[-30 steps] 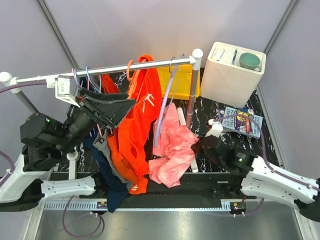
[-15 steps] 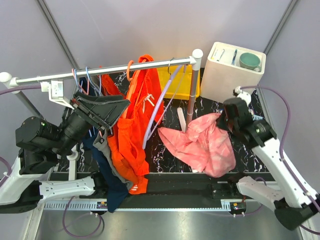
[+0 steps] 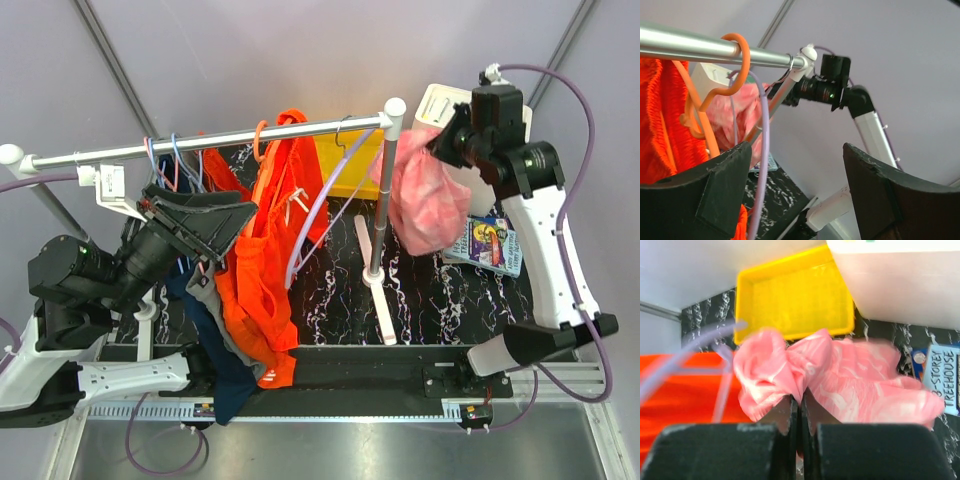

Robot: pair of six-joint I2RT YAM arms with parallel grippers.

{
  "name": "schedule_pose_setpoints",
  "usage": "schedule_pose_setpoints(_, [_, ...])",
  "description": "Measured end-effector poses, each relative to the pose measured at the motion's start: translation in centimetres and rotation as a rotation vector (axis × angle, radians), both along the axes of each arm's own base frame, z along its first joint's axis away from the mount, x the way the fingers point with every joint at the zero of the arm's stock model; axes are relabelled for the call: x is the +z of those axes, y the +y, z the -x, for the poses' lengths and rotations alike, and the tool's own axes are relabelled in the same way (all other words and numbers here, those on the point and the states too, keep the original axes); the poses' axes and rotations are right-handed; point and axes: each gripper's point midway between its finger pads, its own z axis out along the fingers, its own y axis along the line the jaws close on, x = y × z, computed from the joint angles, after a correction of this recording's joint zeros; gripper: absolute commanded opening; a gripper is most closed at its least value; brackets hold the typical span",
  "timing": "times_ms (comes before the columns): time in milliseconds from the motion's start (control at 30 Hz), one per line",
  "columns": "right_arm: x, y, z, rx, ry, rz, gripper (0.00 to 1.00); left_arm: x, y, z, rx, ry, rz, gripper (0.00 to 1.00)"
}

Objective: Remove the shorts from the hanger

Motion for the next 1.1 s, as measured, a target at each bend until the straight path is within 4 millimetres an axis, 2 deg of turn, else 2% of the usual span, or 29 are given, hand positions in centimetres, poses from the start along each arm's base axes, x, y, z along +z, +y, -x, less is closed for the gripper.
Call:
schedule_pose_setpoints(100, [2.9, 0.6, -2.1, 0.0, -0.062, -0.019, 0.0, -0.6, 0.1, -0.2, 0.014, -0.019, -0.054, 0.79])
schedule_pose_setpoints(167, [4.2, 0.8, -3.2, -0.006, -0.092, -0.025, 0.0, -0.9, 0.2, -0.3, 0.024, -0.038, -0.089, 0.8])
schedule_pose_setpoints(333, [6.1, 1.5, -6.4, -0.01, -0.15, -0.042, 0.0, -1.9, 0.6, -0.8, 0.067, -0.093, -0.19, 0.82])
schedule_pose_setpoints(567, [5.1, 3.1, -11.2, 0.002, -0.178, -0.054, 0.0, -4.3, 1.8, -1.1, 0.107, -0.144, -0.295, 0.85])
schedule_pose_setpoints(833, [4.4, 5.0, -17.7, 0.023, -0.254, -0.109, 0.0, -3.8, 3.9, -1.0, 0.16, -0.199, -0.312, 0.87])
schedule_pose_setpoints(967, [3.9, 5.4, -19.4, 0.024, -0.274, -0.152, 0.0, -3.7, 5.0, -1.0, 0.187, -0.207, -0.31, 0.89])
schedule_pose_setpoints(1100, [5.8, 6.4, -20.2, 0.058, -0.343, -0.236, 0.0, -4.0, 5.6, -1.5, 0.224, -0.201, -0.335, 0.91])
